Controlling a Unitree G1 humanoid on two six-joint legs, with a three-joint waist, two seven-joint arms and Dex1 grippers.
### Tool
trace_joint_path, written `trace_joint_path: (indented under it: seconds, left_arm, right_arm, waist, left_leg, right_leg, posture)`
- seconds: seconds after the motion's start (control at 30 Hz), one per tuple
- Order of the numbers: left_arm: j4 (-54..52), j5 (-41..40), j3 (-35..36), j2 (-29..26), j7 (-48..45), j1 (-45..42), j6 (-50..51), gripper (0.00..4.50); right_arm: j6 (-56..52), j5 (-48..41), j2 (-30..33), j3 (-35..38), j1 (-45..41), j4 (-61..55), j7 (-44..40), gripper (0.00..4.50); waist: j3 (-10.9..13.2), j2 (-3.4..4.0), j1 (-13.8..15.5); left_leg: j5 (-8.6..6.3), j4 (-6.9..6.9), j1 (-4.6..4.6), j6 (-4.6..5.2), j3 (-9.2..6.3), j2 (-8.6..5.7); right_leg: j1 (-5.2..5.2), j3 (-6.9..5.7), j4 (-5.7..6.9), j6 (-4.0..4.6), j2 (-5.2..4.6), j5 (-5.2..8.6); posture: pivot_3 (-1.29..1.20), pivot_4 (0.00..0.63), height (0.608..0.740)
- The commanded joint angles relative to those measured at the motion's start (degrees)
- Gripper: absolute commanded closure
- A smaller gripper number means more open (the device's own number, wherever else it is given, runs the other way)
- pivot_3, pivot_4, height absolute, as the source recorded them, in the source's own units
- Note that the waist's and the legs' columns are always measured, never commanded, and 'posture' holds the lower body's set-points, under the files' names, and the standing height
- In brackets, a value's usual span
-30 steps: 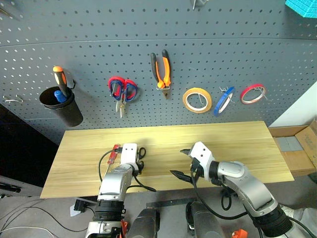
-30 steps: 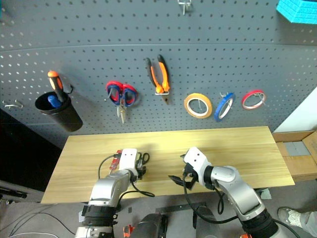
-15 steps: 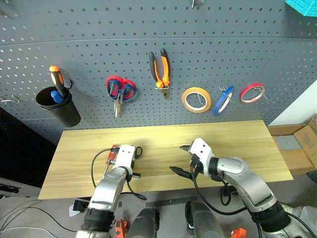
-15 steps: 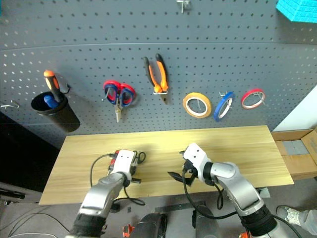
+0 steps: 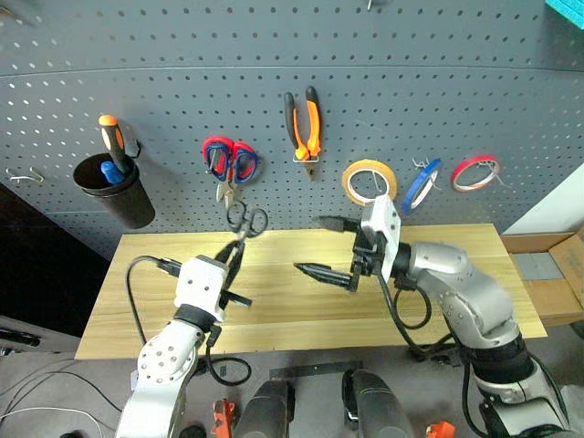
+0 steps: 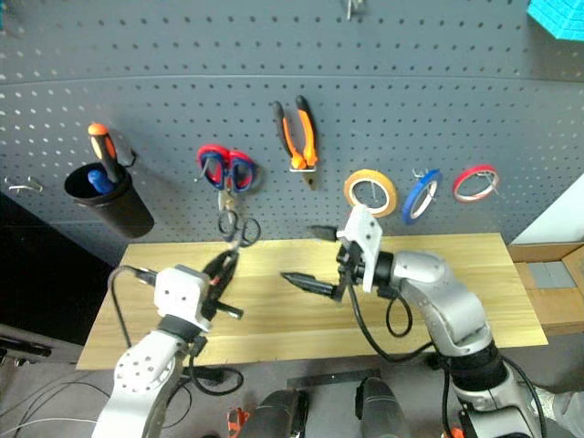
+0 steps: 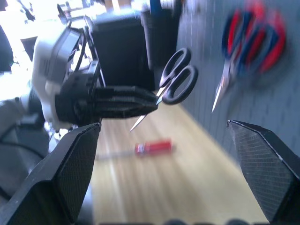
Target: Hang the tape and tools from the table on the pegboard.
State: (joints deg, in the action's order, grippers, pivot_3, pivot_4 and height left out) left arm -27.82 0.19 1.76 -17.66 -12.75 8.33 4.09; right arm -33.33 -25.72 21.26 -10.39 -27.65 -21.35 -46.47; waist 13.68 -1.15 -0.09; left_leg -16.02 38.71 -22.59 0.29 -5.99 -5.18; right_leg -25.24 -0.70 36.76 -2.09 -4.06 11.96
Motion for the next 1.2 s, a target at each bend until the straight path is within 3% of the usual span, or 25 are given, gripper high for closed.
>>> trace_joint_path:
  seconds: [0.03,0.2,0.63,1.2]
  left_arm:
    - [-2.0,3.2,2.1,0.1,3.0,-3.2,-4.1,4.43]
    - [-0.4,4.4,3.5,-0.2,3.9,-7.5,-3.9,4.43]
    - [3.4,3.5,4.1,3.5,5.9,-9.8,-0.6,4.43]
    - [8.9,3.5,4.0,3.7,5.8,-12.8,1.8,4.43]
  right_arm:
    - [1.0,-0.6,-0.7,-0.2,-1.9,-0.7,-0.1,0.0]
    - [2.6,0.0,-0.6,-1.3,-3.0,1.3,-1.0,0.0]
    - [3.5,-0.9,-2.3,1.9,-5.9,1.1,2.6,0.0]
    - [3.6,0.2,-2.0,0.8,-7.2,-0.5,4.0,0.0]
  waist:
    - [0.0,-0.02,0.3]
    - [0.0,-0.02,0.6]
    - [0.0,-0.02,0.5]
    - [-0.1,-0.08,0.0]
  left_leg:
    - [0.0,0.0,-0.01,0.0,-0.01,-0.01]
    - [0.09,0.02,-0.08,-0.15,-0.04,-0.05]
    - [0.14,0.04,-0.07,-0.23,-0.02,-0.05]
    - [0.15,0.08,-0.02,-0.25,0.02,-0.05]
  right_leg:
    - [0.0,-0.01,0.01,0.01,0.0,-0.01]
    - [-0.06,-0.03,0.07,0.04,0.0,-0.03]
    - [-0.08,-0.02,0.11,0.06,0.02,-0.05]
    - [-0.08,-0.01,0.19,0.17,0.02,-0.16]
  posture:
    - [0.0,0.198,0.74]
    - [0.01,0.188,0.74]
    - [-0.01,0.183,0.74]
    - [-0.03,0.175,0.74]
